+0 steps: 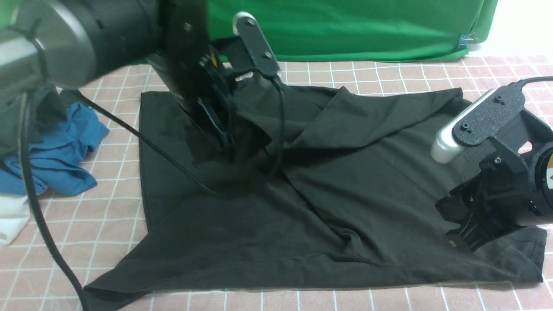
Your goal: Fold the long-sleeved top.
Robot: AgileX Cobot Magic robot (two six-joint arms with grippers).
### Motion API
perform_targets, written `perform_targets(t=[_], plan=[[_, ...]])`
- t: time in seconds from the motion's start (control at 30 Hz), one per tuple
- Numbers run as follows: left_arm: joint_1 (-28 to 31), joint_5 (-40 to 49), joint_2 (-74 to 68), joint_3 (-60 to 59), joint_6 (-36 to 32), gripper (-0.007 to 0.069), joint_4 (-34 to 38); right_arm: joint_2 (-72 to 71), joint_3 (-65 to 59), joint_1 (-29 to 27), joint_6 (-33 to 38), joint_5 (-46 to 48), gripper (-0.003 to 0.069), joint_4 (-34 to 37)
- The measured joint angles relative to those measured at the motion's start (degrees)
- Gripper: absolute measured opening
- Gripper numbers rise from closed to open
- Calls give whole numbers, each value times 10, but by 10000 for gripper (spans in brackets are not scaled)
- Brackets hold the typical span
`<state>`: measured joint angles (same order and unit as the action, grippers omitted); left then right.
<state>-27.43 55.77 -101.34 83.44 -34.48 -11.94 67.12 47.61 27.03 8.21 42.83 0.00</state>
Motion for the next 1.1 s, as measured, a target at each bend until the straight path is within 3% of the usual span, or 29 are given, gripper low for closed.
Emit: perform_targets(t=[0.27,0.4,0.63,0.73,0.9,1.0,1.1], plan=[[-17,29,0,-94,49,54,-7,0,0,0,-14,0,230,4],[-17,32,0,-125,62,110,25,0,0,0,-14,0,232,6],[-17,52,0,-129,63,421,173,0,0,0,-14,0,236,9],[-24,63,0,-129,39,495,197,0,0,0,-14,-2,236,10],[-40,75,7,-130,19,486,157,0,0,0,-14,-6,236,10],[-35,67,32,-131,81,409,75,0,0,0,-14,-11,236,10],[-9,54,50,-131,108,321,52,0,0,0,-14,-17,236,13]])
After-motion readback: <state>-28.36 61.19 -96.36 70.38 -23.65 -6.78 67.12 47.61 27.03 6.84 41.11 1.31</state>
